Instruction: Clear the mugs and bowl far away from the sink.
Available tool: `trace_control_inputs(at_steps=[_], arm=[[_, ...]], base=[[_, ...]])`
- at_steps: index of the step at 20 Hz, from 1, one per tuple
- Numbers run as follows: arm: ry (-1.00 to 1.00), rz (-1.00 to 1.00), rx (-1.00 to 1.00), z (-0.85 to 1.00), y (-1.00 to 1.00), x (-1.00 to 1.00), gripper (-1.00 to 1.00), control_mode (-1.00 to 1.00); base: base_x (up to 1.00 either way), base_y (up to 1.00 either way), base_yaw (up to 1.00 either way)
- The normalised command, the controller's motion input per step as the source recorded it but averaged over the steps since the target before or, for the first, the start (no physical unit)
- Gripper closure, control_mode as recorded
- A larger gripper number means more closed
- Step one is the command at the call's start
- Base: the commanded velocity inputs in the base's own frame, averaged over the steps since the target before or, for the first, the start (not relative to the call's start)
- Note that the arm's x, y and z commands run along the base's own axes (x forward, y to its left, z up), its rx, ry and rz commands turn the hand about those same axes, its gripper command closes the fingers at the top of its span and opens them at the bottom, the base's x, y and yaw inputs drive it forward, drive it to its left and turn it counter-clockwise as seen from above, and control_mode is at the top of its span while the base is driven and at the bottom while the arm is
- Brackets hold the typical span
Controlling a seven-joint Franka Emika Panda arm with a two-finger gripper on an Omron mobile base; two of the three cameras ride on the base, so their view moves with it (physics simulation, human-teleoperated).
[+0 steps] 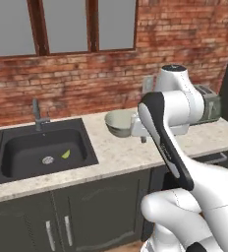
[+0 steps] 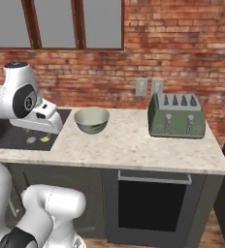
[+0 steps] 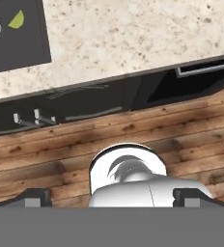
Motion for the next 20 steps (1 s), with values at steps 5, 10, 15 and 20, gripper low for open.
trace_control_inputs(at_steps=[5, 10, 15, 20], arm=[[0.0, 0.0, 0.0, 0.0, 0.0, 0.0, -1.0, 1.0], [0.0, 0.0, 0.0, 0.0, 0.0, 0.0, -1.0, 1.0], [0.05, 0.0, 0.07, -0.32, -0.45, 0.2, -1.0, -1.0], [0.1, 0.0, 0.11, -0.71, -0.94, 0.57, -1.0, -1.0]], base=[[0.99, -0.11, 0.14], [0.55, -0.2, 0.16], [0.05, -0.23, 0.0], [0.0, 0.0, 0.0]])
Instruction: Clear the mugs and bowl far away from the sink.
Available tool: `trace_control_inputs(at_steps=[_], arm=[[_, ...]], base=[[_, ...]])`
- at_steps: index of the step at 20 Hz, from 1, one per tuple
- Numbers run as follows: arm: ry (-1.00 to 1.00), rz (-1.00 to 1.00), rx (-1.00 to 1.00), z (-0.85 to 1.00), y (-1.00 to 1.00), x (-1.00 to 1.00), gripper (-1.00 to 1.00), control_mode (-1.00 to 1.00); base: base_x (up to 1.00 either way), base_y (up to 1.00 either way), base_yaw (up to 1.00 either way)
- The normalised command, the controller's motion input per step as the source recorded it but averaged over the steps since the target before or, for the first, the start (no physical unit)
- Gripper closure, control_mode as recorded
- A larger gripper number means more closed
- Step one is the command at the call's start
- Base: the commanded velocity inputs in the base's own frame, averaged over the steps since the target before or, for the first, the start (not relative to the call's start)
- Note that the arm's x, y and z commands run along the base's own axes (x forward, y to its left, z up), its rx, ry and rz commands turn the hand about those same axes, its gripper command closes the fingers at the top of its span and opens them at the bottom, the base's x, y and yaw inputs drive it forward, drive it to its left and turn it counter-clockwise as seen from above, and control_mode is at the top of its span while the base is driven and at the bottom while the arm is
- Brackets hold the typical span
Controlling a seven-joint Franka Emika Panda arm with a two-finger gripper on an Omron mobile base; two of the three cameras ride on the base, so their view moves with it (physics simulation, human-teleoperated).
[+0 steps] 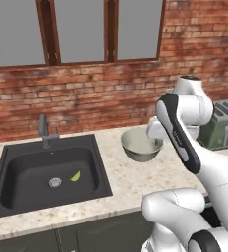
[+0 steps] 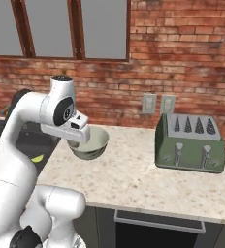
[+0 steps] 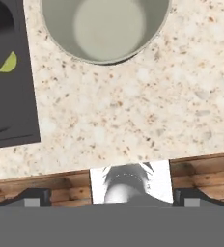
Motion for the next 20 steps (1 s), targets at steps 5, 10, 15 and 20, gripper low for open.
trace_control_inputs(at_steps=[5, 10, 15, 20], arm=[[0.08, 0.0, 0.14, -0.54, -0.8, 0.6, -1.0, -1.0], [0.09, -0.01, 0.11, -0.46, -0.17, 0.68, -1.0, -1.0], [0.08, 0.0, 0.07, -0.51, 0.0, 0.66, -1.0, -1.0], [0.01, 0.0, 0.05, -0.41, 0.0, 0.49, -1.0, -1.0]], base=[[0.0, 0.0, 0.0], [0.0, 0.0, 0.0], [0.0, 0.0, 0.0], [0.0, 0.0, 0.0]])
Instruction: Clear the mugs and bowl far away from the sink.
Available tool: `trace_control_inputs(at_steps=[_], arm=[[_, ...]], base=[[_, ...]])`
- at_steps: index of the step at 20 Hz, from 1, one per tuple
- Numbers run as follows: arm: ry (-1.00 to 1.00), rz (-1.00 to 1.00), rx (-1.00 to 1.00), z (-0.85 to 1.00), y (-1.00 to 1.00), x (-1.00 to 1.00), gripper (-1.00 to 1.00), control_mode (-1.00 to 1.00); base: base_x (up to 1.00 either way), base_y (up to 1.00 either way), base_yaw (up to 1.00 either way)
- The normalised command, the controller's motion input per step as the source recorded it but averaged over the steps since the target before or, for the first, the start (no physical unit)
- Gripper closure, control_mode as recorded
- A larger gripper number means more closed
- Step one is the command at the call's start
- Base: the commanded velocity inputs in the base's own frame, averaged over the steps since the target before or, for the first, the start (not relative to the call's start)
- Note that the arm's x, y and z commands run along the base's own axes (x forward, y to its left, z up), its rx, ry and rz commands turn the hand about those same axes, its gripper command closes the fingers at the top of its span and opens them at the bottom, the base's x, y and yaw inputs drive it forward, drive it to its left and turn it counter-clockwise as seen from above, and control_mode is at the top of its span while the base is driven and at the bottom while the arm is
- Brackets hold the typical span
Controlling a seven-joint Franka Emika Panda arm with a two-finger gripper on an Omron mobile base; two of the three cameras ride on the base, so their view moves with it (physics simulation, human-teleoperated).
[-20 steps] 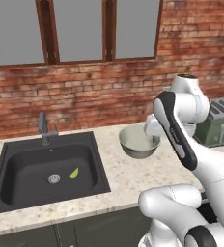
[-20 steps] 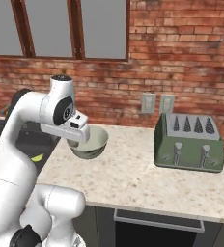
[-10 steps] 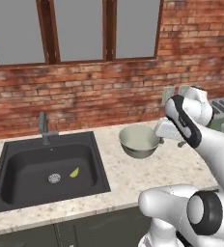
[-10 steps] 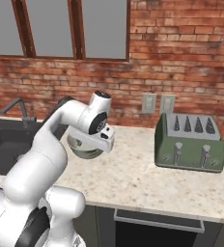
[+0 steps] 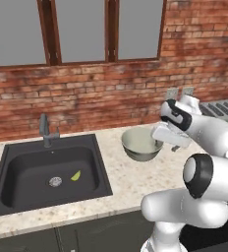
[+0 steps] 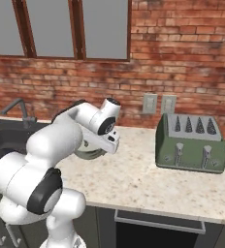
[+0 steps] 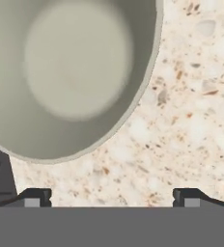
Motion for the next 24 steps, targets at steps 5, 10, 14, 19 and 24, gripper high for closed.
trace_control_inputs(at_steps=[5, 10, 14, 19, 24], arm=[[0.0, 0.0, 0.01, -0.49, 0.0, 0.38, -1.0, -1.0], [0.0, -0.01, 0.0, -0.42, 0.0, 0.36, -1.0, -1.0], [0.0, -0.02, 0.0, -0.32, 0.01, 0.34, -1.0, -1.0], [0.0, -0.02, 0.0, -0.34, 0.03, 0.38, -1.0, -1.0], [0.0, -0.02, 0.0, -0.35, 0.23, 0.1, 1.0, -1.0]], base=[[0.0, 0.0, 0.0], [0.0, 0.0, 0.0], [0.0, 0.0, 0.0], [0.0, 0.0, 0.0], [0.0, 0.0, 0.0]])
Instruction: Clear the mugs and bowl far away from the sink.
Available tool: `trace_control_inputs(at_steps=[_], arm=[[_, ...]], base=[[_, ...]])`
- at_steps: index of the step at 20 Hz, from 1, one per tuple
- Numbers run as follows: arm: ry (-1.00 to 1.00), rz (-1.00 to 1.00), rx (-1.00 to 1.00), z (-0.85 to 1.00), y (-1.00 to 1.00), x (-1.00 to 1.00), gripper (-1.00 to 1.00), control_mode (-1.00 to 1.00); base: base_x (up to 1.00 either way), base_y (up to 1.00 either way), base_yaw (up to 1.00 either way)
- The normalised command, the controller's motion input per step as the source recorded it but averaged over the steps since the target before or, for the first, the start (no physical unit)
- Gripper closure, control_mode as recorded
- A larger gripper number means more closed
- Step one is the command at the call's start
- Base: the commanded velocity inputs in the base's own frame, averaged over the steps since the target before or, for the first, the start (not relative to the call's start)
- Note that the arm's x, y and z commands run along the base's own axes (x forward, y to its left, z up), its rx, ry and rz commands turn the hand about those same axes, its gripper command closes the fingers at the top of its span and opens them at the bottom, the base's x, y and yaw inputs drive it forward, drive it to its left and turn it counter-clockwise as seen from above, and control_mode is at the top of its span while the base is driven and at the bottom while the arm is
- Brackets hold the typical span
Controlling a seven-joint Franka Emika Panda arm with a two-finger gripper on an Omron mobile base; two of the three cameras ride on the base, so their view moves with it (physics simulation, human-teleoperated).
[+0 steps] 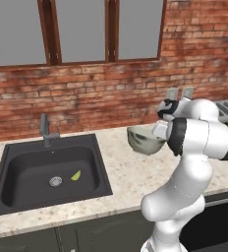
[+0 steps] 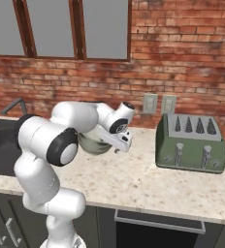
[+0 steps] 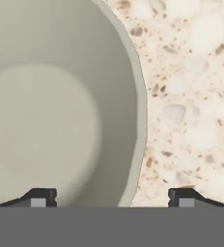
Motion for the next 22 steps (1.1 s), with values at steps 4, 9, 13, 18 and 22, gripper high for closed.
trace_control_inputs(at_steps=[4, 9, 13, 18, 22], arm=[[-0.01, -0.02, 0.0, -0.41, 0.56, 0.0, 1.0, -1.0], [-0.03, -0.03, 0.0, -0.28, 0.6, 0.0, 1.0, -1.0], [-0.04, -0.07, 0.0, -0.05, 0.46, -0.12, 1.0, -1.0], [-0.12, -0.12, 0.0, 0.14, 0.19, -0.46, 1.0, -1.0], [-0.22, -0.03, 0.0, 0.52, 0.0, -0.63, 1.0, -1.0]], base=[[0.0, 0.0, 0.0], [0.0, 0.0, 0.0], [0.0, 0.0, 0.0], [0.0, 0.0, 0.0], [0.0, 0.0, 0.0]])
